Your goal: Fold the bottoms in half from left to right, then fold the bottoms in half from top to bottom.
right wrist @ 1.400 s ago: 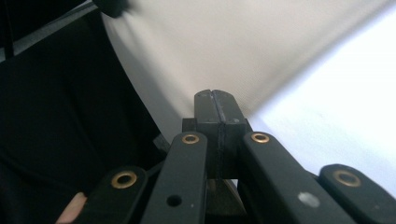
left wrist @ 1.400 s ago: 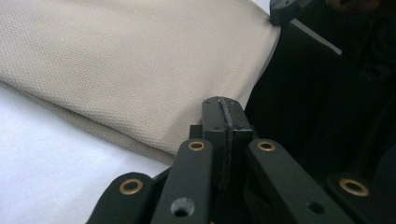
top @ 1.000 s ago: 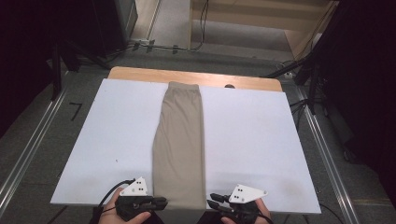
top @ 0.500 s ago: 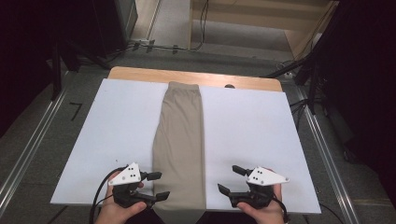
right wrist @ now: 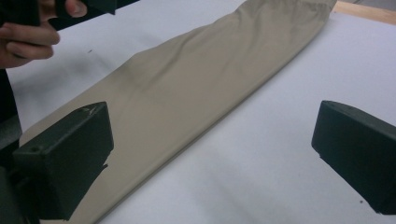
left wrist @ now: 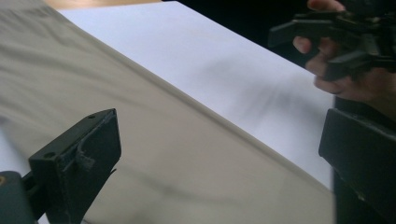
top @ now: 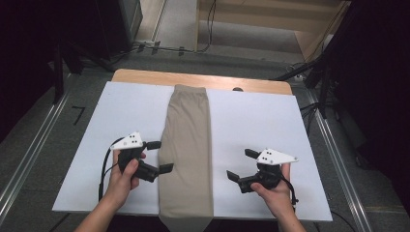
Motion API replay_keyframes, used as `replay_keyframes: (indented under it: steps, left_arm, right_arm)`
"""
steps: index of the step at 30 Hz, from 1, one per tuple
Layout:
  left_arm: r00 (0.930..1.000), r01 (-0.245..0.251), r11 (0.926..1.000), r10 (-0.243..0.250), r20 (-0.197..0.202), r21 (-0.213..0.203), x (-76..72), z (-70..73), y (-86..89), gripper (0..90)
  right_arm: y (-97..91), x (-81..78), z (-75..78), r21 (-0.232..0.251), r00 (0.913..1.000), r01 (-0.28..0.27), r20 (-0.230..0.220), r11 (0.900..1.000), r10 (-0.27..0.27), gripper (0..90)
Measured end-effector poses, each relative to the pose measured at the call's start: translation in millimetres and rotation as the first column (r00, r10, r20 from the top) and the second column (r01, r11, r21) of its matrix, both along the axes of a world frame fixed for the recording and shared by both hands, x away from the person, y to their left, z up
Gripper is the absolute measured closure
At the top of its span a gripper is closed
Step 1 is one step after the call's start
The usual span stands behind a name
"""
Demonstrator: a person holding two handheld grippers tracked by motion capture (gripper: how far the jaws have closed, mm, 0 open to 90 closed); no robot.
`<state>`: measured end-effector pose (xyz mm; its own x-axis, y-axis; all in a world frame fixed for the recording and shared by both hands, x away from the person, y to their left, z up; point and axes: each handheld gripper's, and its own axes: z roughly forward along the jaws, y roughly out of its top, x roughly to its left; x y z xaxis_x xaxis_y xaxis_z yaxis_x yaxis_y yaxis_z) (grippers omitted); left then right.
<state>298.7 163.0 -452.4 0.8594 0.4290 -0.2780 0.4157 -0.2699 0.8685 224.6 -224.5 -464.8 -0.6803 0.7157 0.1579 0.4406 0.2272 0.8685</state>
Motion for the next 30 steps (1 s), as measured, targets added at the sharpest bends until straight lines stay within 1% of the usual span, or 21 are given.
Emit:
replay_keyframes:
  steps: [2, 3, 6, 7, 8, 10, 11, 13, 14, 17, 21, 23, 25, 26, 27, 29, 30]
  left_arm:
    - [1.0, -0.003, 1.0, 0.003, 0.005, 0.009, 13.8, 1.6, -1.0, 0.0]
    - [0.9999, -0.014, 0.9999, 0.013, 0.01, 0.009, 19.9, 2.1, -1.6, 0.0]
    - [0.9994, -0.031, 0.9991, 0.031, 0.017, 0.029, 39.4, 2.5, -3.5, 0.0]
    - [0.9992, -0.036, 0.999, 0.036, 0.018, 0.026, 44.0, 2.2, -3.9, 0.0]
    - [0.9992, -0.036, 0.999, 0.036, 0.016, 0.027, 50.9, 1.6, -4.8, 0.0]
    - [0.9983, -0.056, 0.9973, 0.055, 0.022, 0.048, 64.7, 0.8, -8.4, 0.0]
    - [0.9982, -0.057, 0.9972, 0.056, 0.023, 0.048, 71.3, 0.6, -10.4, 0.0]
    - [0.9978, -0.062, 0.9965, 0.06, 0.026, 0.057, 83.5, 1.1, -15.3, 0.0]
    - [0.9972, -0.068, 0.9958, 0.066, 0.034, 0.061, 90.2, 1.8, -18.2, 0.0]
    - [0.9966, -0.078, 0.9948, 0.076, 0.031, 0.066, 104.8, 2.9, -23.3, 0.0]
    - [0.9952, -0.094, 0.9917, 0.091, 0.035, 0.087, 122.2, 3.3, -29.5, 0.0]
    - [0.9941, -0.106, 0.9902, 0.103, 0.032, 0.091, 129.2, 2.6, -30.5, 0.0]
    - [0.9929, -0.118, 0.9893, 0.117, 0.022, 0.086, 135.0, 0.9, -30.0, 0.0]
    - [0.9929, -0.118, 0.9893, 0.117, 0.017, 0.086, 137.4, 0.1, -29.4, 0.0]
    - [0.9918, -0.127, 0.9877, 0.127, 0.015, 0.09, 139.1, -0.8, -29.3, 0.0]
    - [0.9915, -0.13, 0.9869, 0.13, 0.006, 0.095, 142.7, -2.8, -28.5, 0.0]
    - [0.9909, -0.134, 0.9862, 0.134, 0.001, 0.097, 143.9, -3.8, -28.1, 0.0]
  right_arm:
    - [0.6, 7.0, 0.9, 0.005, 0.9998, 0.015, 0.009, 0.9999, -0.015, 0.0]
    - [0.5, 10.8, 1.1, 0.013, 0.9999, 0.014, 0.008, 0.9998, -0.015, 0.0]
    - [0.3, 22.9, 1.4, 0.014, 0.9995, 0.03, 0.011, 0.9994, -0.03, 0.0]
    - [-0.1, 28.6, 1.3, 0.017, 0.9992, 0.036, 0.016, 0.9992, -0.037, 0.0]
    - [-0.2, 31.7, 1.5, 0.022, 0.9992, 0.039, 0.008, 0.999, -0.039, 0.0]
    - [0.4, 41.4, 1.4, 0.02, 0.9992, 0.039, 0.003, 0.9991, -0.039, 0.0]
    - [0.9, 45.9, 1.8, 0.018, 0.9991, 0.043, -0.004, 0.9989, -0.043, 0.0]
    - [2.0, 53.8, 4.5, 0.04, 0.9991, 0.042, -0.013, 0.9983, -0.041, 0.0]
    - [3.4, 57.1, 6.8, 0.042, 0.999, 0.044, -0.012, 0.9982, -0.043, 0.0]
    - [8.0, 66.9, 13.6, 0.045, 0.9993, 0.038, 0.002, 0.9983, -0.039, 0.0]
    - [13.8, 83.0, 19.9, 0.033, 0.9994, 0.032, 0.01, 0.999, -0.033, 0.0]
    - [15.7, 93.7, 21.2, 0.031, 0.9996, 0.027, 0.001, 0.9992, -0.027, 0.0]
    - [17.4, 105.5, 21.3, 0.033, 0.9996, 0.027, -0.011, 0.9991, -0.026, 0.0]
    - [18.2, 112.0, 21.2, 0.029, 0.9996, 0.027, -0.013, 0.9992, -0.026, 0.0]
    - [19.9, 118.6, 21.2, 0.024, 0.9994, 0.029, -0.021, 0.9993, -0.029, 0.0]
    - [24.4, 133.1, 20.8, -0.001, 0.9987, 0.046, -0.023, 0.9989, -0.046, 0.0]
    - [27.5, 141.1, 20.6, -0.025, 0.9973, 0.069, -0.025, 0.9973, -0.07, 4.1]
